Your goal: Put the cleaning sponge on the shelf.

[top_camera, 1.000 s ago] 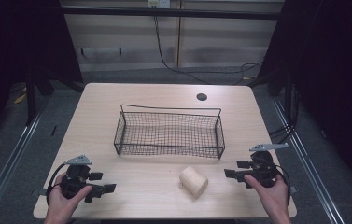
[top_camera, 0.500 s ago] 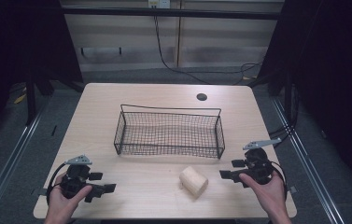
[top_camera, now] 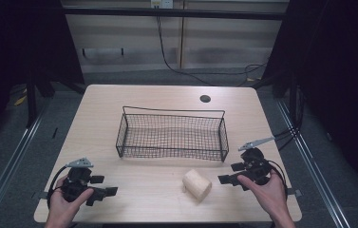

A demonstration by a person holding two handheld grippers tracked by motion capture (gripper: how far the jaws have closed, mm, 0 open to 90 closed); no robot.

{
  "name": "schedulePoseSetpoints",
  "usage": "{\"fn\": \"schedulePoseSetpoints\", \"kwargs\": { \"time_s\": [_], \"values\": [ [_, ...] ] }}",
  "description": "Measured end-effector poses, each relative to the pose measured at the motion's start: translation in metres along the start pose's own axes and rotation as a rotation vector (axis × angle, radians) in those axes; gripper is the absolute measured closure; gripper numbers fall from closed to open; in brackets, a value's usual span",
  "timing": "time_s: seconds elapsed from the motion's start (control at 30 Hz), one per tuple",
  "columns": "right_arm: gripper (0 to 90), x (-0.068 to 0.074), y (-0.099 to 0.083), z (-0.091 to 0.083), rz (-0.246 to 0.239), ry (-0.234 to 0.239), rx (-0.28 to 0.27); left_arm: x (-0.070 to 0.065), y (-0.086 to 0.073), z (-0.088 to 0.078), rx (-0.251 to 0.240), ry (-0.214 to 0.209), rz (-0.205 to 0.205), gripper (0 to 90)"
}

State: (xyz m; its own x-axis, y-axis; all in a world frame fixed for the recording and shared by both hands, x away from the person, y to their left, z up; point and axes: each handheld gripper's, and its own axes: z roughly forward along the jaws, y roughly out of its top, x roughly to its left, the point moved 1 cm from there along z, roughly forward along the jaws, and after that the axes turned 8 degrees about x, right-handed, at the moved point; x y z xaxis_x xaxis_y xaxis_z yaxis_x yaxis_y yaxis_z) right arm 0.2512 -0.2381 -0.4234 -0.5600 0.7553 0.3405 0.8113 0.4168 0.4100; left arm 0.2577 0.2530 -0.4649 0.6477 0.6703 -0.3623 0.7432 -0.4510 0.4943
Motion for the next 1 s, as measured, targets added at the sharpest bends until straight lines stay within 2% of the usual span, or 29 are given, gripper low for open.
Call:
{"fn": "schedulePoseSetpoints", "kwargs": {
  "time_s": [0.13, 0.17, 0.3, 1.0],
  "values": [
    [18.6, 0.003, 0.005, 0.001, -0.004, -0.005, 0.009, 0.0, 0.0, 0.0, 0.003, 0.004, 0.001, 18.8],
    [18.8, 0.004, 0.007, 0.002, -0.01, 0.014, 0.01, 0.0, 0.0, 0.001, 0.003, 0.004, 0.001, 18.8],
    [18.8, 0.006, 0.011, 0.004, -0.007, 0.03, 0.026, 0.0, 0.0, 0.001, 0.003, 0.004, 0.002, 18.8],
    [17.3, 0.019, 0.03, 0.025, -0.04, 0.069, 0.161, 0.0, 0.0, 0.0, 0.003, -0.003, 0.004, 18.8]
  ]
}}
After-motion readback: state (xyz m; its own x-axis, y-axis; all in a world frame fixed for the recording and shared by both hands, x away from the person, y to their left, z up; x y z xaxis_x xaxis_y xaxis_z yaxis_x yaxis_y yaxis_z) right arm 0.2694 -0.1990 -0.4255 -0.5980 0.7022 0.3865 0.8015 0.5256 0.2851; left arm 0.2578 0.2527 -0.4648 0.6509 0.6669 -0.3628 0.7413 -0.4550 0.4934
